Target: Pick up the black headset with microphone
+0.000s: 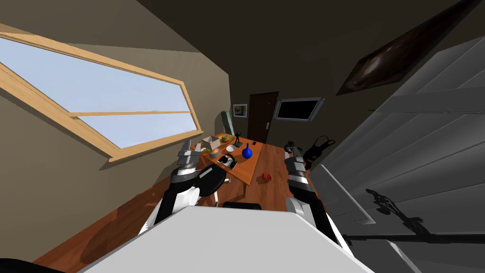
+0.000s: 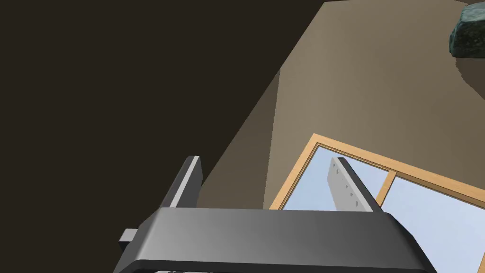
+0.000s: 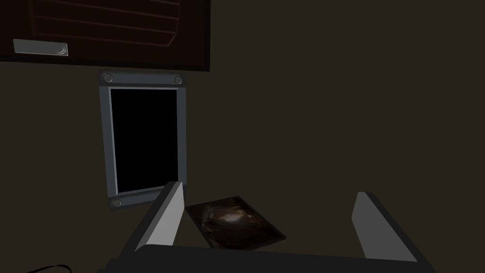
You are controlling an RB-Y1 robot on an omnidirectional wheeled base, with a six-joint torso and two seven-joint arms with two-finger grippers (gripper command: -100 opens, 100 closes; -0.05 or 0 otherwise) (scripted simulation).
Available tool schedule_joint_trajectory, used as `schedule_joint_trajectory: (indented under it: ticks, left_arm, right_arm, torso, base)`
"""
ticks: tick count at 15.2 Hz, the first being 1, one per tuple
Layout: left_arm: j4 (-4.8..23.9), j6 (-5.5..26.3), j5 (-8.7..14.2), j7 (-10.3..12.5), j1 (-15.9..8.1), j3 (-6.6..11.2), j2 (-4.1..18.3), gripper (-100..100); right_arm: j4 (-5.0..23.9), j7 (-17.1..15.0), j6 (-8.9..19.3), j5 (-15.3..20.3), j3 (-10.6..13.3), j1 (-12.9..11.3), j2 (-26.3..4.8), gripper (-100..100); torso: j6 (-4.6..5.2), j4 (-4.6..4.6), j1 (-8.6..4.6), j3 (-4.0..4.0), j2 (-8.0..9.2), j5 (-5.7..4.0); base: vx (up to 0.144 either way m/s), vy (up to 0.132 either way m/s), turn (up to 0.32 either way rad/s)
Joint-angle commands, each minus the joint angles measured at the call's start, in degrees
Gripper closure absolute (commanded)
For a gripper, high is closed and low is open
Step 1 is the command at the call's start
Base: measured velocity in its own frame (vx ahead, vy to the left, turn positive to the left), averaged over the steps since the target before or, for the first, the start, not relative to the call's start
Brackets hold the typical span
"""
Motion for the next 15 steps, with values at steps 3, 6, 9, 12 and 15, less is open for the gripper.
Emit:
schedule_joint_trajectory:
  ticks: [3,6,9,12,15]
  left_arm:
    - [1.82,0.93,-0.15,0.15,-0.68,-0.51,3.63,-100]
    - [4.23,2.16,-0.34,0.35,-1.57,-1.18,5.92,-100]
    - [7.43,3.78,-0.6,0.61,-2.75,-2.08,7.95,-100]
    - [11.24,5.72,-0.9,0.92,-4.15,-3.14,9.74,-100]
    - [14.03,7.14,-1.13,1.15,-5.18,-3.92,10.81,-100]
  right_arm:
    - [0.0,0.0,0.0,0.0,0.0,0.0,0.0,0]
    - [0.0,0.0,0.0,0.0,0.0,0.0,0.0,0]
    - [0.0,0.0,0.0,0.0,0.0,0.0,0.0,0]
    - [0.0,0.0,0.0,0.0,0.0,0.0,0.0,0]
    - [0.0,0.0,0.0,0.0,0.0,0.0,0.0,0]
  torso:
    - [0.01,-0.01,0.03,-0.02,-0.03,0.01]
    - [0.02,-0.02,0.08,-0.04,-0.06,0.02]
    - [0.02,-0.02,0.11,-0.06,-0.1,0.03]
    - [0.03,-0.03,0.13,-0.07,-0.12,0.03]
    - [0.02,-0.03,0.12,-0.07,-0.11,0.03]
  base:
    - [0.007,0.006,-0.048]
    - [0.014,0.017,-0.092]
    - [0.022,0.023,-0.115]
    - [0.021,0.028,-0.137]
    - [0.017,0.024,-0.087]
